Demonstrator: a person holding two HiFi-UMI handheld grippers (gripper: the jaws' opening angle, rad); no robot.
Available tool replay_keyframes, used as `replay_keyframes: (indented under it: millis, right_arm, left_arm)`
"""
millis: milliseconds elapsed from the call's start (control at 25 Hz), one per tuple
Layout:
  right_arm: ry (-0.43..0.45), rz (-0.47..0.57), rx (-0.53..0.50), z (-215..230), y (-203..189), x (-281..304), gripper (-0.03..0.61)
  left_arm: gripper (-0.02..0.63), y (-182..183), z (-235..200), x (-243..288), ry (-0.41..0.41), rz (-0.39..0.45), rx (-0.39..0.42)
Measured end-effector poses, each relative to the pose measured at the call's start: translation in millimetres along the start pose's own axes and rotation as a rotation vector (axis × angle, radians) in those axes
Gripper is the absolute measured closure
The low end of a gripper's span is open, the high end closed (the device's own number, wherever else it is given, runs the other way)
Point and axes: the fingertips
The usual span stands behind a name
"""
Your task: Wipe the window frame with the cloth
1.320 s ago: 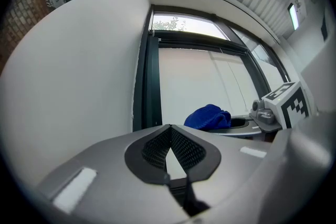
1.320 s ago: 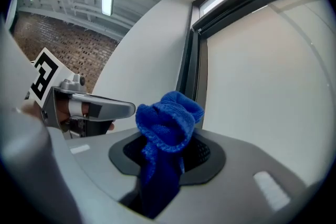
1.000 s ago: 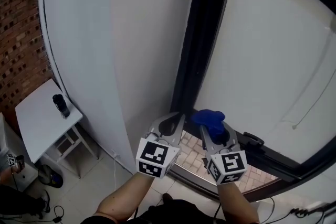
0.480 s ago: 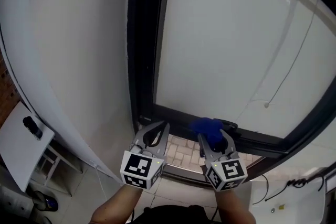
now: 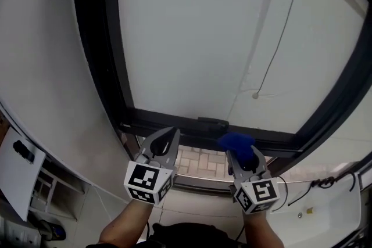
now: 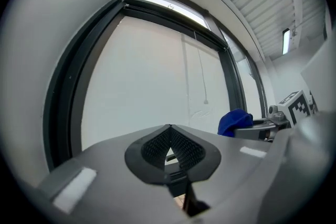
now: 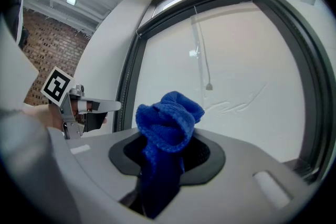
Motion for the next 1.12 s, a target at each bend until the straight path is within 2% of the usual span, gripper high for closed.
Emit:
replay_keyframes:
  millis: [160, 400, 560, 800, 1000, 1120]
  right_arm:
    - [-0.022, -0.021, -0.059, 32, -20, -32, 0.437]
    - [-0.025, -0.039, 0.008, 79, -35, -59, 0.439]
    - [-0.01, -0.042, 0.013, 96, -39, -64, 0.443]
    - [0.024, -0.052, 0.049, 106, -46, -65, 0.446]
    - [-0.012, -0.044, 0.054, 108, -44, -66, 0.445]
    - [-0.038, -0.034, 0.08, 113, -41, -70, 0.445]
  left_arm:
    - [0.621, -6, 53, 23, -0.064, -0.03, -0.01]
    - [0.621, 3, 101, 40, -0.083, -0.021, 0.036]
    - [0.621, 4, 113, 51, -0.065, -0.035, 0.031]
    - [0.621, -6, 139, 66, -0.093, -0.054, 0.007]
    - [0.621, -12, 142, 65, -0.117, -0.06, 0.06]
    - [0.621, -20, 138, 65, -0.149, -0.086, 0.044]
Point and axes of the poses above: the fingertips, and each gripper's own axes: x forward along the fingers, z to its right, y out of its top, and after that the axes turned 14 degrees about -z, right-handed
